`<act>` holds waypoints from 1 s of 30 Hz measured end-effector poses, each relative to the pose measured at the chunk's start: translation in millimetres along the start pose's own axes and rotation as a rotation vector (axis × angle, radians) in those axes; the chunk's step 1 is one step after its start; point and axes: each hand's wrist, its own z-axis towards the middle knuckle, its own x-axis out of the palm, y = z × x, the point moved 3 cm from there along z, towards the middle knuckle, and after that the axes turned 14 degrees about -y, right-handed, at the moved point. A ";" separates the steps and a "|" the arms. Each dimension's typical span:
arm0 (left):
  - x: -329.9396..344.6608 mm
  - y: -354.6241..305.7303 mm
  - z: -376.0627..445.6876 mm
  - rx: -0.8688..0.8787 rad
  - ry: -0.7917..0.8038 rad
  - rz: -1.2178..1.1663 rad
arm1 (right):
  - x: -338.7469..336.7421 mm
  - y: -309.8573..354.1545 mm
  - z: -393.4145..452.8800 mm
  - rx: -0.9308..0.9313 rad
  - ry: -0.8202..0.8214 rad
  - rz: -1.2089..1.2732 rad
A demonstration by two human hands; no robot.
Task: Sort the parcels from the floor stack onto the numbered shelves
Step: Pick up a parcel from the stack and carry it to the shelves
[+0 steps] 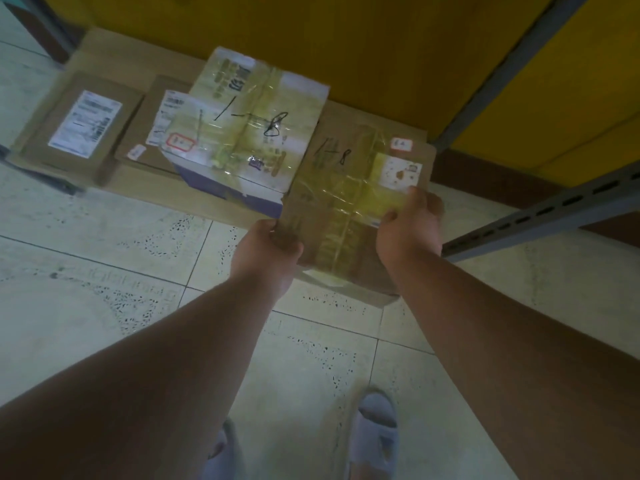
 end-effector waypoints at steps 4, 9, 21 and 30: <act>31.1 -3.4 6.0 -0.013 0.034 -0.092 | 13.3 -2.3 27.3 -0.016 -0.003 -0.089; 61.1 -7.8 19.7 -0.015 0.115 0.037 | 37.6 -13.9 47.7 -0.018 0.030 -0.086; 76.3 1.1 19.5 -0.107 0.232 -0.539 | 51.5 -19.1 57.4 -0.166 0.143 0.000; 44.0 8.6 3.3 0.175 0.096 -0.067 | 20.7 -3.5 18.7 -0.341 0.132 -0.105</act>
